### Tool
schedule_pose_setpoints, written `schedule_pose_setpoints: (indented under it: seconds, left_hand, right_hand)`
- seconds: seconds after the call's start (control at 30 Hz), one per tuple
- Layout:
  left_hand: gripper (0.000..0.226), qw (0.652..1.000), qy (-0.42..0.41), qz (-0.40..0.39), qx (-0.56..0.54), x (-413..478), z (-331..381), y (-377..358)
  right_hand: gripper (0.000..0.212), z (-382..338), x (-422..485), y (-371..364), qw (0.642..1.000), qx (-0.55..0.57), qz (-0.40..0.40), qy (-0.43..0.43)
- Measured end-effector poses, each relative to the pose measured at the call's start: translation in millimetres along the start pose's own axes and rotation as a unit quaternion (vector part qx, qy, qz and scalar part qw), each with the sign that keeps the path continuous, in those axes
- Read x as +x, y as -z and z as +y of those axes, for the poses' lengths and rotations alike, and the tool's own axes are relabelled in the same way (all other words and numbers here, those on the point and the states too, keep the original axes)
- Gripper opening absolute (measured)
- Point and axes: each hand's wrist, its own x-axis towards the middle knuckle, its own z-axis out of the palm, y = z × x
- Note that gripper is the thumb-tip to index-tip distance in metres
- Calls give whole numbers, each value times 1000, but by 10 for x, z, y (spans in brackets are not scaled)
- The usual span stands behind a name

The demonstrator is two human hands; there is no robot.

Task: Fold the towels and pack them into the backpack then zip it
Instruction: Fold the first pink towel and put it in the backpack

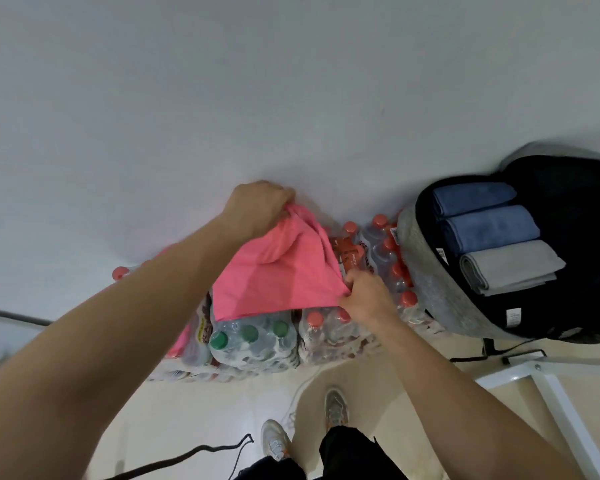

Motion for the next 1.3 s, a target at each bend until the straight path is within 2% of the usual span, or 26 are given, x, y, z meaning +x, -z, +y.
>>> schedule_pose_setpoints:
  seconds: [0.07,0.23,0.37,0.47,0.7,0.87,1.0,1.07,1.17,1.3]
  left_hand:
    - [13,1000,21,6,9,-88,-127,182]
    - [15,998,27,45,26,-251,-293,558]
    - [12,996,53,66,-15,-309,-337,798]
    - [11,993,73,77,-52,-341,-336,902]
    - [16,986,95,68,-121,-279,-99,665]
    - [16,985,100,91,-107,-71,183,340]
    - [17,984,108,67,-124,119,360,103]
    - [18,983,106,43,-147,171,447,1]
    - [21,970,101,14,-219,187,561,-120]
    - [27,938,111,19,-328,137,660,-237]
  right_hand:
    - [15,37,-65,98,998,-57,-15,-6]
    - [17,-113,-154,325,993,-118,24,10]
    - [21,-266,-167,465,989,-143,-11,22]
    - [15,-314,-185,493,988,-135,-60,43]
    - [18,-272,-206,405,990,-95,-97,22]
    - [28,-70,-183,351,988,-98,-123,2]
    - [35,96,-154,264,988,-111,-104,-36]
    - [37,137,-84,264,993,-85,-76,-25]
    - [29,129,93,373,999,-32,19,35]
    - [41,-27,412,557,986,22,91,141]
